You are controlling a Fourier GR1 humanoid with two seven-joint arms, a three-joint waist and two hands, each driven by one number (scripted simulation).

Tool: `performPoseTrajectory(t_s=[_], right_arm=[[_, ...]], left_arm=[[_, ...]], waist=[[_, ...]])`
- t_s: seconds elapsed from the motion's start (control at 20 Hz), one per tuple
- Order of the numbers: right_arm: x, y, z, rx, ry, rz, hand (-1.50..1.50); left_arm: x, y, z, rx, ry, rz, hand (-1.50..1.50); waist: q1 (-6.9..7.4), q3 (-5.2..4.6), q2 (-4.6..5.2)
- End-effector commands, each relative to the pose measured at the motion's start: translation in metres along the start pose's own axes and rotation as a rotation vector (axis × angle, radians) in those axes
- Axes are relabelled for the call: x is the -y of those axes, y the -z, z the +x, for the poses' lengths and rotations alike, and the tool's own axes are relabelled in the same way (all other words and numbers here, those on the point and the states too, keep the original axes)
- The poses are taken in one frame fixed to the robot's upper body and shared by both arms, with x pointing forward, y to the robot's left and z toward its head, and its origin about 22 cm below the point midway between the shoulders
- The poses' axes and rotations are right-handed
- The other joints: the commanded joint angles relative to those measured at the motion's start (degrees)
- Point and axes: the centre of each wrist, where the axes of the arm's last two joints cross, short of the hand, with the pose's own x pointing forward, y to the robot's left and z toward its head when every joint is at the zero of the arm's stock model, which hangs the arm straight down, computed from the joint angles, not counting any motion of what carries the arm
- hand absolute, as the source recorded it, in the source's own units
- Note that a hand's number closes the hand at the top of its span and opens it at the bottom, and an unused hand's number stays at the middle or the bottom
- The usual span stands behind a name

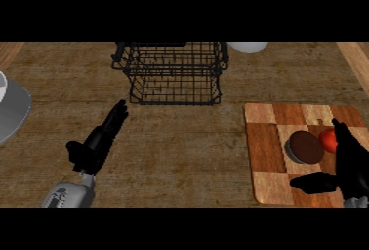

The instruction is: Pick the cupcake from the cutting board and place it in the tiered basket

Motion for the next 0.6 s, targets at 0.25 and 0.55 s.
performPoseTrajectory(t_s=[0.25,0.55], right_arm=[[-0.024,0.023,-0.011,-0.165,0.031,0.034,-1.5],[-0.039,0.035,-0.004,-0.161,0.028,0.047,-1.5]], left_arm=[[0.004,0.001,0.002,-0.019,-0.015,0.007,0.0],[-0.024,-0.001,-0.003,-0.01,-0.018,-0.002,0.0]], waist=[[-0.15,0.04,0.01],[0.07,0.03,0.09]])
